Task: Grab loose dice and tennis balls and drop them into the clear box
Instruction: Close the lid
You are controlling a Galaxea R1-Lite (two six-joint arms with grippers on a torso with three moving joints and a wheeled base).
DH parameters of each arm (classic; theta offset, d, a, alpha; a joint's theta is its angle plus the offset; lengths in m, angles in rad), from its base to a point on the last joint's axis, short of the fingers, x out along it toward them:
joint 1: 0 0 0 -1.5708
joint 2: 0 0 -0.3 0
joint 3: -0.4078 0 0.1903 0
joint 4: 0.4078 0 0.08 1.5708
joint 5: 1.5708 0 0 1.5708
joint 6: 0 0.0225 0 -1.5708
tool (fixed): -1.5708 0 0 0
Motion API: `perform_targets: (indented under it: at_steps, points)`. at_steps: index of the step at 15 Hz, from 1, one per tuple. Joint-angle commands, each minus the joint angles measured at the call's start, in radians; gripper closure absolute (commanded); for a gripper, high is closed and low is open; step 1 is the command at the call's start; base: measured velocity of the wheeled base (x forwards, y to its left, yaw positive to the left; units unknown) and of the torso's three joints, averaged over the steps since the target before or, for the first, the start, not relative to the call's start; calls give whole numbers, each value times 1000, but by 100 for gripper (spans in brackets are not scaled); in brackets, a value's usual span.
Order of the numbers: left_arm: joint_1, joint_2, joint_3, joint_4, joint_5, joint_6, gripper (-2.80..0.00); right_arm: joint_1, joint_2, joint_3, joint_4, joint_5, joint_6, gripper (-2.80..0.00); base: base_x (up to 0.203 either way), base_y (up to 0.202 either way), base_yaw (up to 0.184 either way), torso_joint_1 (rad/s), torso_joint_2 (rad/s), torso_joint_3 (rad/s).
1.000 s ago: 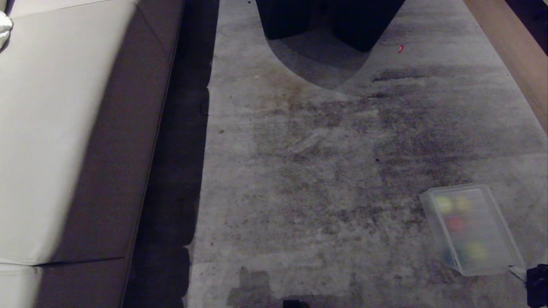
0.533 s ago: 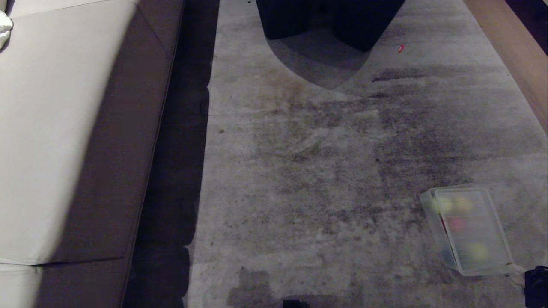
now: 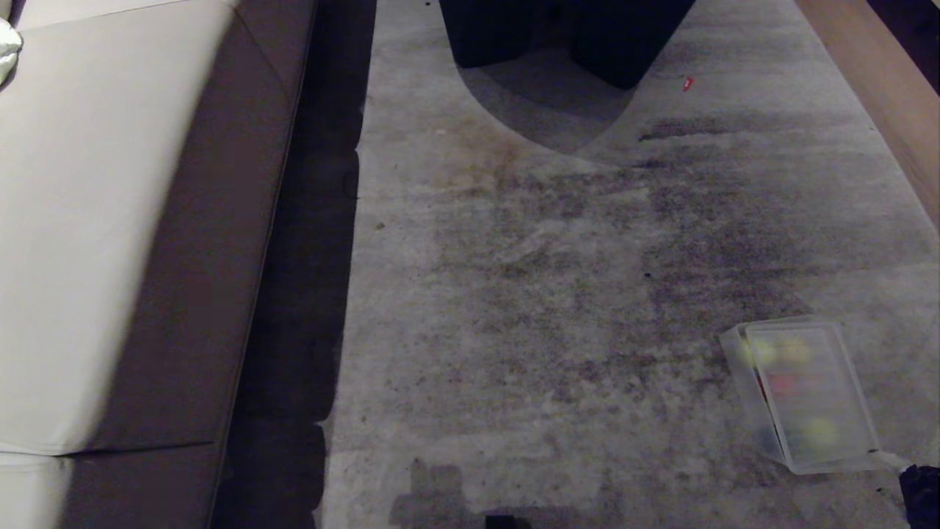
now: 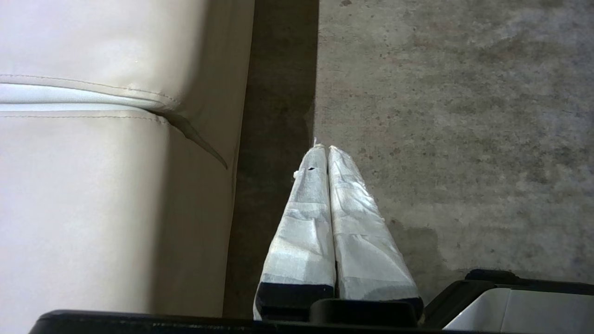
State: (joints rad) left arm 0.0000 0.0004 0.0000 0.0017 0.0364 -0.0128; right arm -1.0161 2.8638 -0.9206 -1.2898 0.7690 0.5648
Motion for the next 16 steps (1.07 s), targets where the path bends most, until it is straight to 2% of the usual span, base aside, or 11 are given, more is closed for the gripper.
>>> perform_targets:
  at_steps: [1,5,9,10,13,16]
  points:
    - [0,1,2,0,0,-1,0,-3,-4,2,-8,4,-58,-280,0,0,0,0,0,0]
    - [0,1,2,0,0,-1,0,-18,-33,53,-7,4,-263,-280,0,0,0,0,0,0]
    - [0,1,2,0,0,-1,0,-37,-36,70,-8,6,-306,-280,0,0,0,0,0,0]
    - [0,0,2,0,0,-1,0,-50,-37,83,-9,7,-313,0,0,0,0,0,0,0]
    - [0,1,2,0,0,-1,0,-62,-38,80,-5,-1,-338,0,0,0,0,0,0,0]
    - [0,1,2,0,0,-1,0,-55,-27,65,24,-83,-355,0,0,0,0,0,0,0]
